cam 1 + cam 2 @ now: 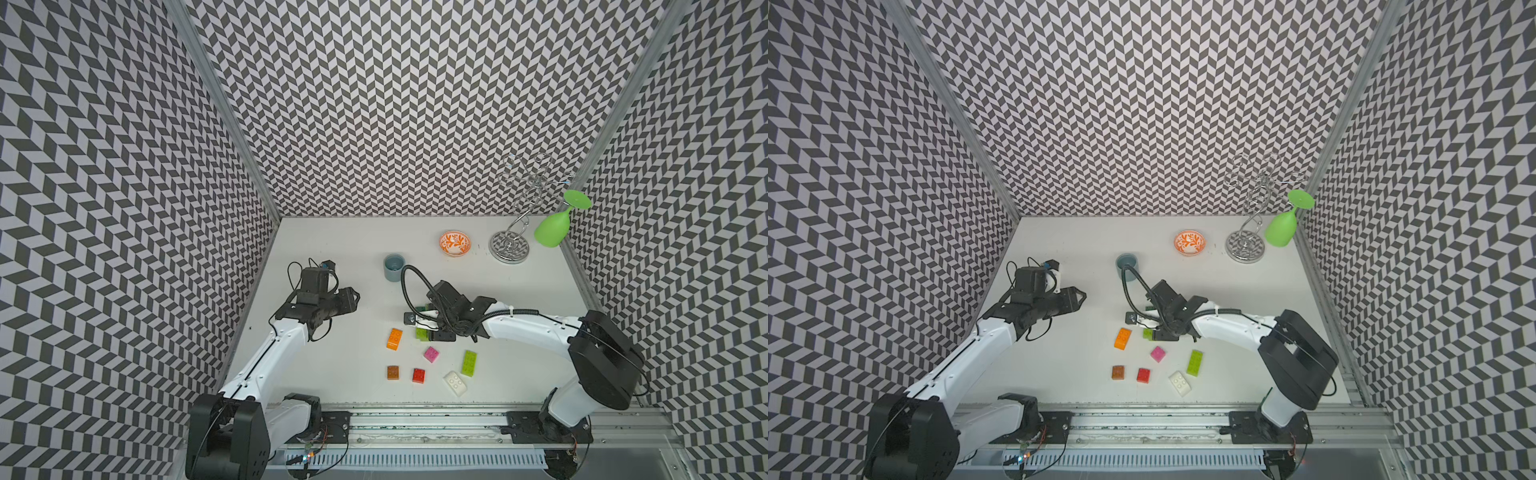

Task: Assemble the letter s with lego
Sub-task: Pick up the lego brick from the center of the board.

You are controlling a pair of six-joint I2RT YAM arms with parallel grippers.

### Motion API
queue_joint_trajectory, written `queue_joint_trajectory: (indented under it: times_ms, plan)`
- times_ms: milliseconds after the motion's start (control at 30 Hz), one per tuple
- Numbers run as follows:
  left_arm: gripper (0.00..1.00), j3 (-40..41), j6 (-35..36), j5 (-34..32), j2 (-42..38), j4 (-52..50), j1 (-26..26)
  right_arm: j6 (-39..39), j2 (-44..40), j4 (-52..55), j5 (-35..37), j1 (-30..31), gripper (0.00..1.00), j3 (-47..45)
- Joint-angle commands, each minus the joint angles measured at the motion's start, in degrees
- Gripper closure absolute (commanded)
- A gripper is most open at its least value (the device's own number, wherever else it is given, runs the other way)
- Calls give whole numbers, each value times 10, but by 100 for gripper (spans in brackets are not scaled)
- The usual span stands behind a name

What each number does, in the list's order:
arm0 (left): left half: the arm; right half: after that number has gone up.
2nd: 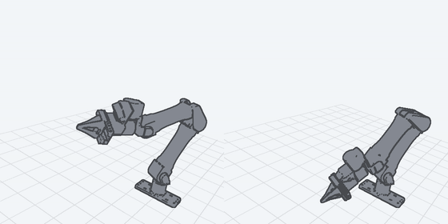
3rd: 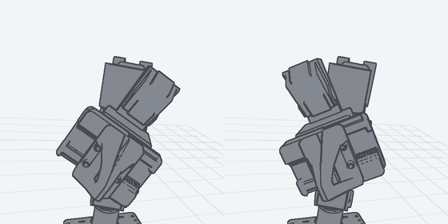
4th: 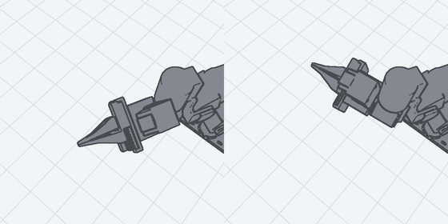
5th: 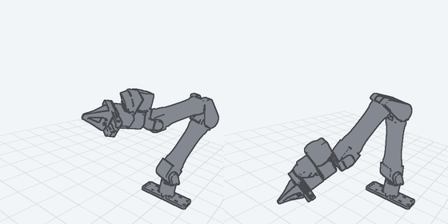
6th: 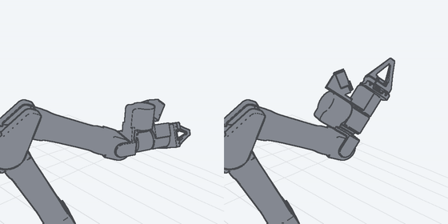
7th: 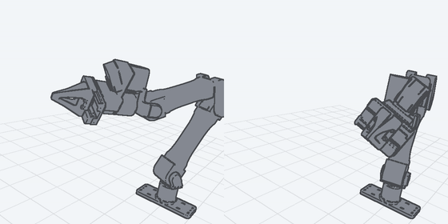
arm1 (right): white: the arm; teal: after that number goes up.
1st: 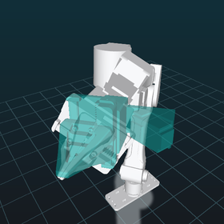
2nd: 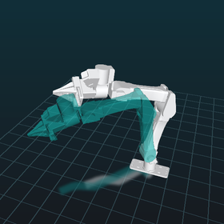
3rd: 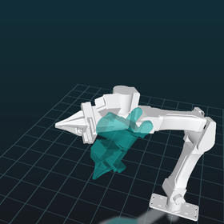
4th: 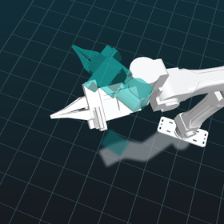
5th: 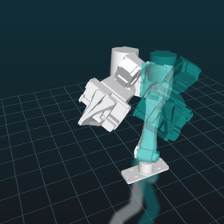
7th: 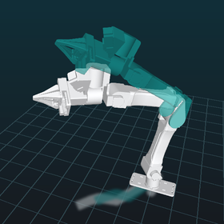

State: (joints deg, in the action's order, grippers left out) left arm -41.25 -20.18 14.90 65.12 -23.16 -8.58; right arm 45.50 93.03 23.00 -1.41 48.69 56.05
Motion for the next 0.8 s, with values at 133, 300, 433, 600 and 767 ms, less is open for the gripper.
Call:
queue_joint_trajectory:
  times_ms: [133, 300, 433, 600, 767]
  plan:
    - [47, 5, 7, 8, -6, 11, 4, 2, 5, 14, -27, 11, 41, 14]
    - [47, 5, 7, 8, -6, 11, 4, -2, 14, 11, -35, 11, 41, 13]
    - [47, 4, 7, 8, -6, 11, 4, -5, 27, 3, -39, 10, 42, 14]
    - [47, 4, 7, 8, -7, 11, 4, -6, 39, -7, -49, 10, 43, 18]
    - [47, 4, 7, 8, -7, 10, 4, -8, 51, -9, -58, 10, 46, 24]
